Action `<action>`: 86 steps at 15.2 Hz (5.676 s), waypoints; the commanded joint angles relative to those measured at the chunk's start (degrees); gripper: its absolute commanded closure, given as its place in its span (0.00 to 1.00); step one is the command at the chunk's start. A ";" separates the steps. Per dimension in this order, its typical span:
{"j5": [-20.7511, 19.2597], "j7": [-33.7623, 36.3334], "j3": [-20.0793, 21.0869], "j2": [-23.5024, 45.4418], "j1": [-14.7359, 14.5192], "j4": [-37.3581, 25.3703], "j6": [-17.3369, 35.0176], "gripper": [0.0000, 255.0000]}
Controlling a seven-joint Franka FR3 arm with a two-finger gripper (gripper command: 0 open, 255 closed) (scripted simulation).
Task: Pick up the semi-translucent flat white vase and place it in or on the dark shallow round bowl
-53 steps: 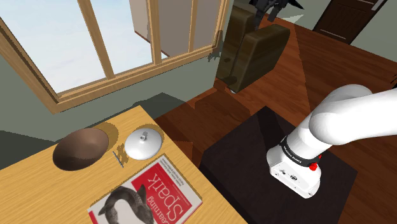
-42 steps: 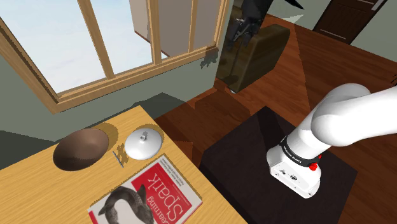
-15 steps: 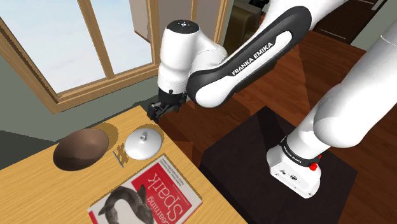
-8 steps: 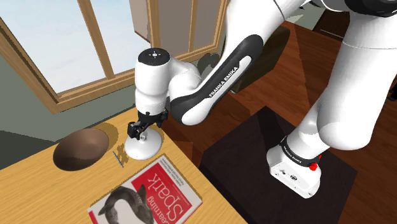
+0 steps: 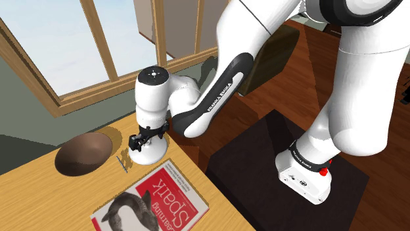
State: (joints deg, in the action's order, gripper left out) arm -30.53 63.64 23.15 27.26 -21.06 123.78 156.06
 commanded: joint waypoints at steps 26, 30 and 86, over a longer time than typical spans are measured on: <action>4.20 -3.19 3.49 -4.32 2.58 0.53 -3.62 1.00; 6.84 -5.18 5.36 -6.86 4.00 0.67 -5.78 1.00; 2.34 -6.26 1.01 32.99 -16.33 -66.37 -33.81 1.00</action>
State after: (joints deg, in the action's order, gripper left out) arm -28.18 57.39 24.16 60.25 -37.39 57.43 122.25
